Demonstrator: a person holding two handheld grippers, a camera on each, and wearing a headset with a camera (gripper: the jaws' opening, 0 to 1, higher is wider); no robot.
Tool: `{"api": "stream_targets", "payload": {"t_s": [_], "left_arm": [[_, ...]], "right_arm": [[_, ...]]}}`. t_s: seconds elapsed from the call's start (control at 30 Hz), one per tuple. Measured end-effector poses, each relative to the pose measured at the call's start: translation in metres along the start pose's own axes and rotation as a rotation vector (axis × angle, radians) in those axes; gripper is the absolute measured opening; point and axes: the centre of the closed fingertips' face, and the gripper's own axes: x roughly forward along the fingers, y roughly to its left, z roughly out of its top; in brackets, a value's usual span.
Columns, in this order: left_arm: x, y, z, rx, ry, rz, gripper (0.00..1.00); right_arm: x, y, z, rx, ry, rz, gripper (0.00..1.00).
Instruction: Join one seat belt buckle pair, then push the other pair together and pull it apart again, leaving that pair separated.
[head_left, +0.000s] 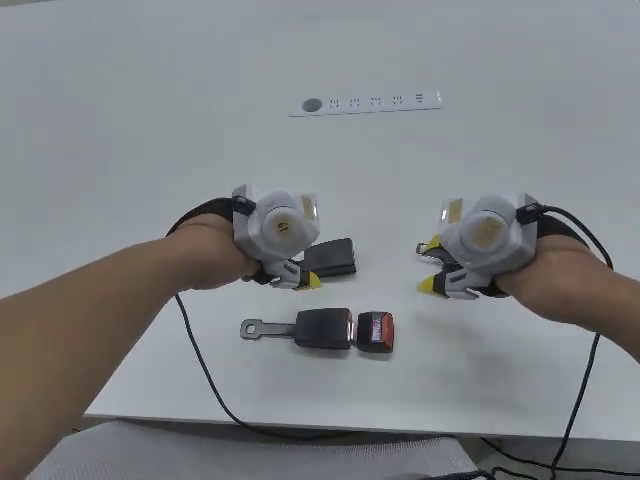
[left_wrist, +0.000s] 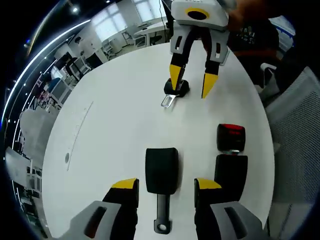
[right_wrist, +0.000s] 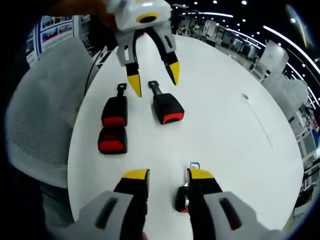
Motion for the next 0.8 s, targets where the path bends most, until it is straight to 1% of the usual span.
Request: {"api": "stream_targets", "payload": {"t_s": [0.07,0.13,0.2,0.27,0.33,0.4,0.5,0.53,0.57,0.6,0.63,0.67,0.7,0.73,0.8], "left_arm": [[0.003,0.003,0.002,0.002,-0.004,-0.004,0.46],[0.006,0.007,0.005,-0.003,-0.009,-0.005,0.46],[0.01,0.008,0.007,-0.001,-0.009,-0.01,0.45],[0.014,0.008,0.007,0.007,-0.002,-0.02,0.45],[0.018,0.008,0.007,0.038,-0.001,-0.015,0.41],[0.021,0.005,0.006,0.043,0.006,-0.033,0.41],[0.023,0.004,0.005,0.039,0.009,-0.049,0.4],[0.024,0.002,0.005,0.039,0.009,-0.056,0.38],[0.024,0.0,0.005,0.045,0.009,-0.067,0.34],[0.027,-0.004,0.005,0.06,0.006,-0.09,0.34],[0.027,-0.003,0.004,0.066,0.01,-0.086,0.33],[0.029,-0.004,0.003,0.072,0.013,-0.096,0.33],[0.03,-0.004,0.002,0.08,0.012,-0.104,0.32],[0.032,-0.006,0.002,0.115,0.013,-0.111,0.32],[0.034,-0.004,0.002,0.123,0.021,-0.117,0.32]], "right_arm": [[-0.002,-0.013,-0.01,0.022,0.014,-0.019,0.32],[-0.006,-0.023,-0.02,0.058,0.033,-0.041,0.34],[-0.006,-0.025,-0.024,0.07,0.036,-0.039,0.34],[-0.006,-0.028,-0.033,0.099,0.049,-0.028,0.34],[-0.004,-0.029,-0.04,0.116,0.062,-0.022,0.34],[-0.001,-0.028,-0.043,0.14,0.066,-0.004,0.33],[0.004,-0.029,-0.044,0.129,0.074,0.006,0.33],[0.006,-0.029,-0.045,0.122,0.077,0.013,0.34],[0.008,-0.028,-0.045,0.1,0.08,0.023,0.34],[0.01,-0.029,-0.045,0.092,0.083,0.03,0.33],[0.01,-0.03,-0.043,0.083,0.08,0.038,0.33],[0.011,-0.029,-0.042,0.058,0.077,0.059,0.33],[0.011,-0.028,-0.042,0.008,0.087,0.077,0.32],[0.012,-0.028,-0.042,-0.022,0.09,0.092,0.32],[0.012,-0.028,-0.042,-0.023,0.093,0.108,0.32]]}}
